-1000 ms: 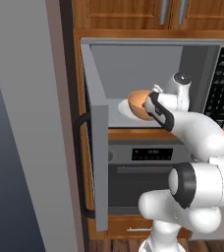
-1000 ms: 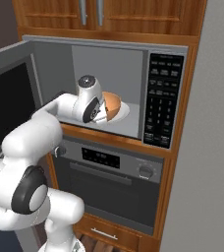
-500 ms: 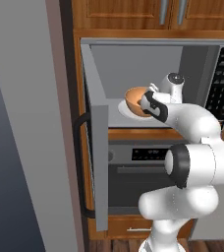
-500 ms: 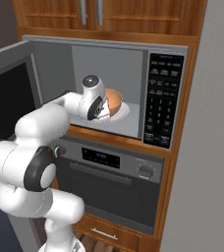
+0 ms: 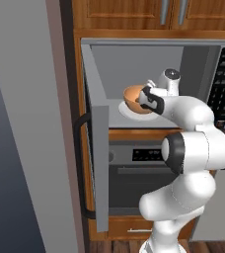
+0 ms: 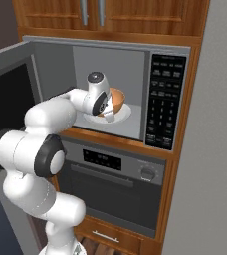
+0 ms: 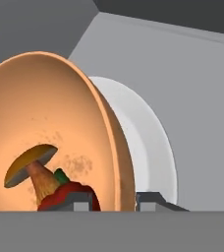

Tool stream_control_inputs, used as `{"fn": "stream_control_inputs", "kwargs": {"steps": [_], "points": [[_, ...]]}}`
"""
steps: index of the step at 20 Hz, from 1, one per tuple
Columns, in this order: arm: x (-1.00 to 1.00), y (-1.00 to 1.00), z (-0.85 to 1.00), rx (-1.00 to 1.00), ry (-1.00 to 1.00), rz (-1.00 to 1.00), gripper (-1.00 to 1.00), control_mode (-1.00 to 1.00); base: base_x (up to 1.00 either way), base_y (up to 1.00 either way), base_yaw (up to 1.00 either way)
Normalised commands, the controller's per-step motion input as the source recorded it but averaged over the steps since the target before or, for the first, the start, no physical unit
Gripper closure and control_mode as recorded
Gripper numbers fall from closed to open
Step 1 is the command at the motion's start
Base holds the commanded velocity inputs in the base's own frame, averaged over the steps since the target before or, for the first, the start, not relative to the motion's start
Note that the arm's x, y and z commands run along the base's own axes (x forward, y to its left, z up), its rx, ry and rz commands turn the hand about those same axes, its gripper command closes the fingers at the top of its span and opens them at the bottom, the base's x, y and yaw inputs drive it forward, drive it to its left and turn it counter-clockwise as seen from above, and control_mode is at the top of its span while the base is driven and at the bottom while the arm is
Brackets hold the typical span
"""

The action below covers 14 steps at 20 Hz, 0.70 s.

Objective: Place the bowl containing the mushroom and bell pepper in the microwave. Close the microwave door and press the start button to microwave the meal.

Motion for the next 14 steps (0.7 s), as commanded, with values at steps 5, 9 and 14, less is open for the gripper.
{"fn": "stream_control_inputs", "kwargs": {"steps": [5, 9, 14], "points": [[0.08, 0.00, 0.00, 0.00, 0.00, 0.00, -1.00, -1.00, 0.00, 0.00, 0.00], [0.00, 0.00, 0.00, 0.00, 0.00, 0.00, -1.00, -1.00, 0.00, 0.00, 0.00], [-0.22, 0.00, 0.03, 0.00, -0.01, 0.00, -1.00, -1.00, 0.00, 0.00, 0.00]]}}
